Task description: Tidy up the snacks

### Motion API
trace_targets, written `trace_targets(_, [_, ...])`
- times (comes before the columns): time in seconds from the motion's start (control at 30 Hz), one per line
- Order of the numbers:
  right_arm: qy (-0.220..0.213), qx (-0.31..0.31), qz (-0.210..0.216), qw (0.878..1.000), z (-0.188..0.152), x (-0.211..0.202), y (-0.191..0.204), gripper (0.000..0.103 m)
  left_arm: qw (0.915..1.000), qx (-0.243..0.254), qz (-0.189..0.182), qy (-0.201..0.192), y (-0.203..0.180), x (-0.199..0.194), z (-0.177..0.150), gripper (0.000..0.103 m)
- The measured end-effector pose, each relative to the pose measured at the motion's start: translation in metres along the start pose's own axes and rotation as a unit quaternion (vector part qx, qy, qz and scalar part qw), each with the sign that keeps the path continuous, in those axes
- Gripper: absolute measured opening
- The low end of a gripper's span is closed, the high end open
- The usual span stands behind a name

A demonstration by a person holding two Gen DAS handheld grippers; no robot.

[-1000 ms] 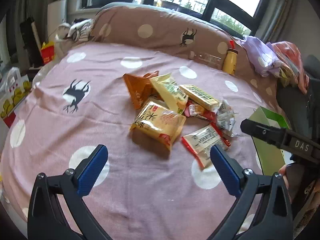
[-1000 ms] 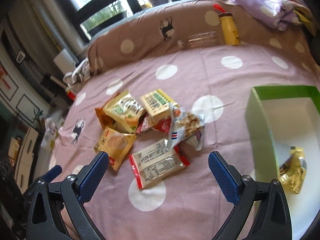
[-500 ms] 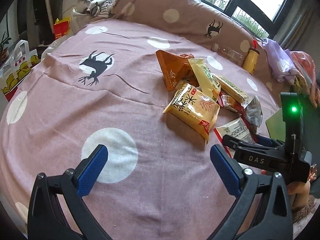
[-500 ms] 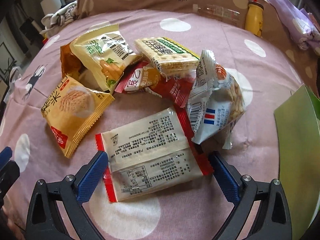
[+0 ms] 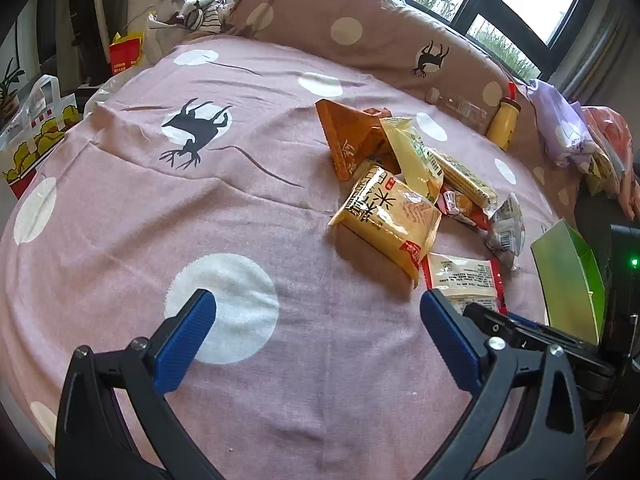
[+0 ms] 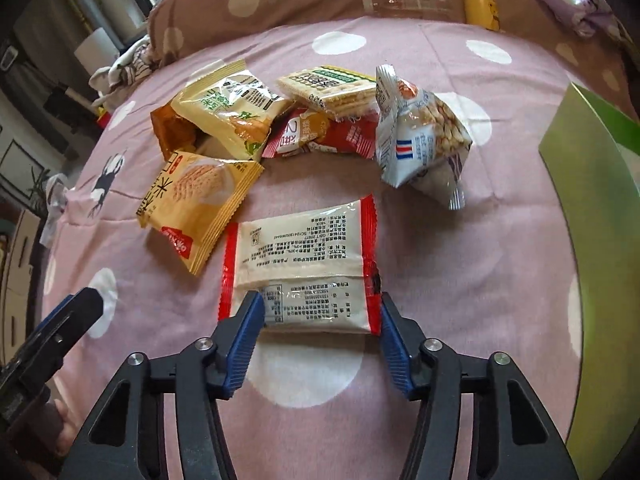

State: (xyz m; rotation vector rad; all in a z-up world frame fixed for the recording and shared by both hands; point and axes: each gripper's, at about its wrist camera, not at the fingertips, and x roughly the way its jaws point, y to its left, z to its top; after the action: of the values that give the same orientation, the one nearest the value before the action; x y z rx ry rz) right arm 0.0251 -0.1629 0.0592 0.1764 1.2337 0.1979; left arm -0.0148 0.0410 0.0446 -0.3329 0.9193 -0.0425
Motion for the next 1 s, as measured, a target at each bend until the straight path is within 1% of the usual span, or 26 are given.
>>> trace_targets(0.13, [0.015,-0.001,0.014,1.0,-0.006,-0.002,0.007,0.052,1.0,0.001,0.001,0.0,-0.002,0.0,-0.001,0.102])
trace_targets(0.23, [0.03,0.024,0.063,0.997,-0.003,-0.006,0.003,0.053,1.0,-0.001,0.0,0.002,-0.002,0.001,-0.001,0.102])
trace_targets(0.27, [0.029,0.031,0.072,0.997,-0.002,-0.008,0.0,0.053,1.0,-0.002,-0.001,0.004,-0.002,0.001,-0.001,0.102])
trace_targets(0.33, [0.013,0.035,0.069,0.997,0.001,-0.017,-0.007,0.058,0.9999,-0.005,-0.008,0.009,-0.003,0.002,-0.001,0.102])
trace_targets(0.4, [-0.009,0.046,0.064,0.997,0.002,-0.025,-0.016,0.073,0.9996,-0.005,-0.023,0.016,-0.006,0.004,-0.001,0.102])
trace_targets(0.47, [-0.025,0.065,0.066,0.995,0.005,-0.03,-0.027,0.076,0.9989,0.003,-0.041,0.025,-0.014,0.007,-0.001,0.101])
trace_targets(0.57, [-0.028,0.092,0.06,0.994,0.007,-0.03,-0.044,0.076,0.9971,0.024,-0.06,0.04,-0.029,0.014,-0.001,0.099])
trace_targets(0.63, [-0.028,0.107,0.058,0.992,0.009,-0.029,-0.052,0.076,0.9944,0.044,-0.077,0.057,-0.041,0.019,-0.001,0.096])
trace_targets(0.7, [-0.031,0.119,0.062,0.99,0.011,-0.029,-0.059,0.076,0.9916,0.065,-0.083,0.074,-0.053,0.025,0.0,0.093])
trace_targets(0.77, [-0.029,0.132,0.071,0.988,0.013,-0.027,-0.064,0.076,0.989,0.095,-0.074,0.086,-0.067,0.029,0.002,0.092])
trace_targets(0.9, [-0.019,0.152,0.096,0.984,0.014,-0.021,-0.073,0.076,0.9822,0.151,-0.053,0.098,-0.089,0.038,0.009,0.092])
trace_targets(1.0, [-0.016,0.166,0.113,0.98,0.012,-0.019,-0.077,0.076,0.9792,0.167,-0.047,0.104,-0.093,0.048,0.01,0.092])
